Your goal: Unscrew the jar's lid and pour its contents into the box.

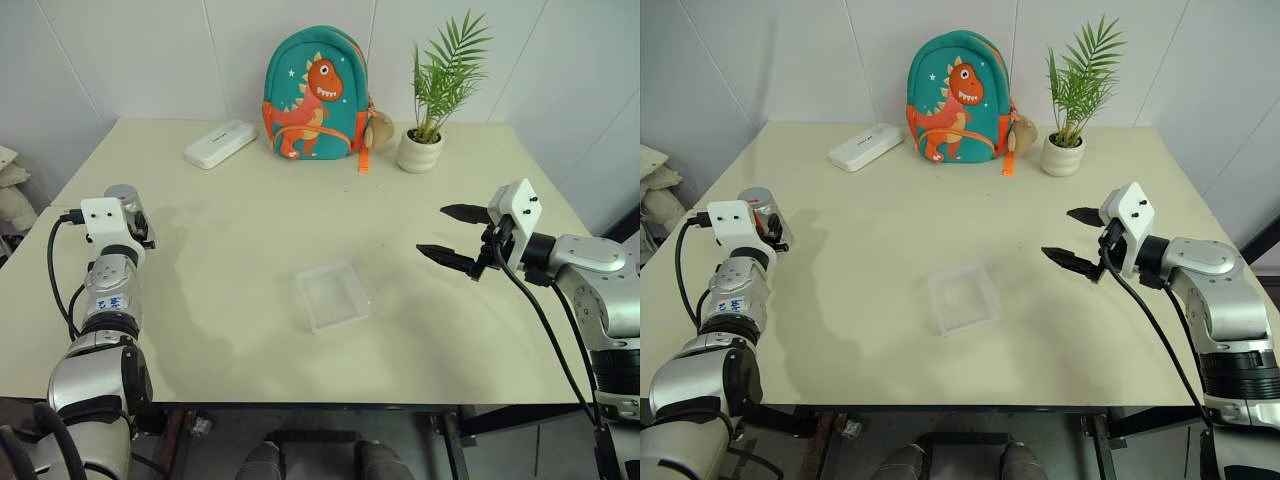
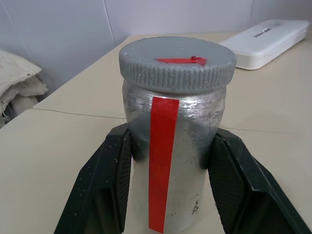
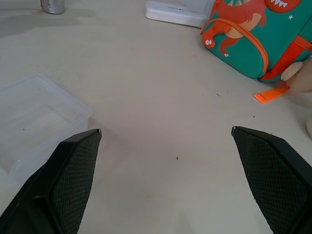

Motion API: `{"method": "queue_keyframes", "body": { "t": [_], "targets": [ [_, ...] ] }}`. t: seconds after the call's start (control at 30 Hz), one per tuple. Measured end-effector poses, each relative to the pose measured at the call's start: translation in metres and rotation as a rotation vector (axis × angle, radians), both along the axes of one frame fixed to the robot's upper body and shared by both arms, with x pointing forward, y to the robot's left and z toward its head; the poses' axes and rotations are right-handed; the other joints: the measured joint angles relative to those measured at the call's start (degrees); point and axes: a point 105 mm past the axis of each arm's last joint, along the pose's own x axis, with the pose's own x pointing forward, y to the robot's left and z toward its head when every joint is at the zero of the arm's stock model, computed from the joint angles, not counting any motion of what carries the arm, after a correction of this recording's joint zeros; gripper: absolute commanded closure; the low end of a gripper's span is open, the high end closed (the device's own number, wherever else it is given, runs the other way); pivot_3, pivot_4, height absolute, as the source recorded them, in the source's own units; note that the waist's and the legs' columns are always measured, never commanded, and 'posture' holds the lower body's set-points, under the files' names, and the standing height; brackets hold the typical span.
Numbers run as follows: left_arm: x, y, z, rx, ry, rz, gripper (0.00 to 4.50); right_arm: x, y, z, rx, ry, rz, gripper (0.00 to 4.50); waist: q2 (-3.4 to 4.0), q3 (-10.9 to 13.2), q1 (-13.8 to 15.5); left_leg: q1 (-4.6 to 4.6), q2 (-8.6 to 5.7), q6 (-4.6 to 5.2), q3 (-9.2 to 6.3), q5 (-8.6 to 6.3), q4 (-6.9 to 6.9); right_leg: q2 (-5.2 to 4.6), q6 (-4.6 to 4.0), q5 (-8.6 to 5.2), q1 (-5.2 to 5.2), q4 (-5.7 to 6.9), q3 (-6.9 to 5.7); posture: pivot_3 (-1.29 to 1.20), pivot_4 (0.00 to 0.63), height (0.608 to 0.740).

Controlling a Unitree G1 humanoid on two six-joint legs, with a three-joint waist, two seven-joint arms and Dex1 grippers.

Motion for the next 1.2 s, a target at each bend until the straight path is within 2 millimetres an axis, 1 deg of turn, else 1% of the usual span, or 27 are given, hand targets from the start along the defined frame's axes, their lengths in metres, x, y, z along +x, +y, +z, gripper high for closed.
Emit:
{"method": "queue_keyframes", "body": {
  "t": [0.17, 0.27, 0.3, 0.43, 0.53, 0.67, 0.7, 0.9, 1.1, 1.2],
  "targets": [
    [-0.002, -0.016, 0.001, 0.025, -0.028, -0.18, 2.62, -0.004, 0.002, 0.007, 0.002, -0.035, -0.004, 0.0, 0.0, 0.0, -0.03, 0.01, 0.02, -0.03, 0.03, 0.01, -0.21, 0.0, -0.06, -0.03, -0.03, -0.07, 0.0, 0.0, 0.15, 0.74],
    [-0.003, -0.025, 0.0, 0.006, -0.045, -0.267, 2.62, -0.006, 0.003, 0.008, 0.0, -0.044, -0.002, 0.0, 0.0, 0.0, 0.02, 0.02, 0.02, -0.03, 0.02, 0.02, -0.3, -0.01, -0.03, -0.01, -0.04, -0.08, -0.01, 0.0, 0.15, 0.74],
    [-0.004, -0.03, 0.0, -0.004, -0.056, -0.314, 2.62, -0.007, 0.004, 0.007, -0.001, -0.042, -0.003, 0.0, 0.0, 0.0, 0.02, 0.01, 0.02, -0.03, 0.03, 0.03, -0.32, -0.01, -0.03, -0.01, -0.05, -0.09, 0.0, 0.0, 0.15, 0.74],
    [-0.018, -0.059, 0.006, -0.02, -0.077, -0.603, 2.62, -0.014, 0.013, 0.012, -0.005, -0.061, 0.012, 0.0, 0.0, 0.0, -0.09, 0.03, 0.07, 0.02, 0.02, 0.06, -0.4, 0.0, -0.02, -0.01, -0.13, 0.08, -0.01, 0.0, 0.15, 0.74],
    [-0.026, -0.076, 0.013, -0.036, -0.079, -0.749, 2.62, -0.018, 0.02, 0.016, 0.002, -0.08, 0.018, 0.0, 0.0, 0.0, -0.06, 0.05, 0.08, 0.12, 0.01, 0.12, -0.38, 0.0, -0.09, -0.05, -0.13, 0.12, -0.03, 0.0, 0.15, 0.74],
    [-0.04, -0.108, 0.023, -0.035, -0.044, -0.992, 2.62, -0.026, 0.034, 0.024, 0.027, -0.116, 0.032, 0.0, 0.0, 0.0, -0.08, 0.05, 0.08, 0.12, 0.01, 0.12, -0.32, -0.01, -0.34, -0.18, -0.11, 0.12, -0.02, 0.0, 0.15, 0.74],
    [-0.045, -0.115, 0.025, -0.024, -0.032, -1.048, 2.62, -0.028, 0.037, 0.025, 0.033, -0.124, 0.034, 0.0, 0.0, 0.0, -0.11, 0.05, 0.08, 0.12, 0.02, 0.12, -0.31, -0.01, -0.83, -0.44, -0.1, 0.12, 0.0, 0.0, 0.15, 0.74],
    [-0.064, -0.15, 0.023, -0.016, 0.068, -1.303, 2.62, -0.038, 0.055, 0.034, 0.083, -0.154, 0.018, 0.0, 0.0, 0.0, -0.11, 0.07, 0.09, 0.14, 0.01, 0.13, -0.31, -0.03, -0.88, -0.47, -0.09, 0.15, 0.01, 0.0, 0.15, 0.74],
    [-0.072, -0.17, 0.025, 0.015, 0.082, -1.438, 2.62, -0.046, 0.073, 0.041, 0.136, -0.161, -0.008, 0.0, 0.0, 0.0, -0.15, 0.07, 0.09, 0.16, 0.01, 0.14, -0.31, -0.06, -0.92, -0.49, -0.11, 0.14, 0.01, 0.0, 0.15, 0.74],
    [-0.077, -0.182, 0.026, 0.038, 0.087, -1.521, 2.62, -0.048, 0.089, 0.049, 0.19, -0.17, -0.012, 0.0, 0.0, 0.0, -0.23, 0.07, 0.11, 0.16, 0.0, 0.14, -0.33, -0.07, -0.94, -0.49, -0.11, 0.14, 0.01, 0.0, 0.15, 0.74]
  ]
}}
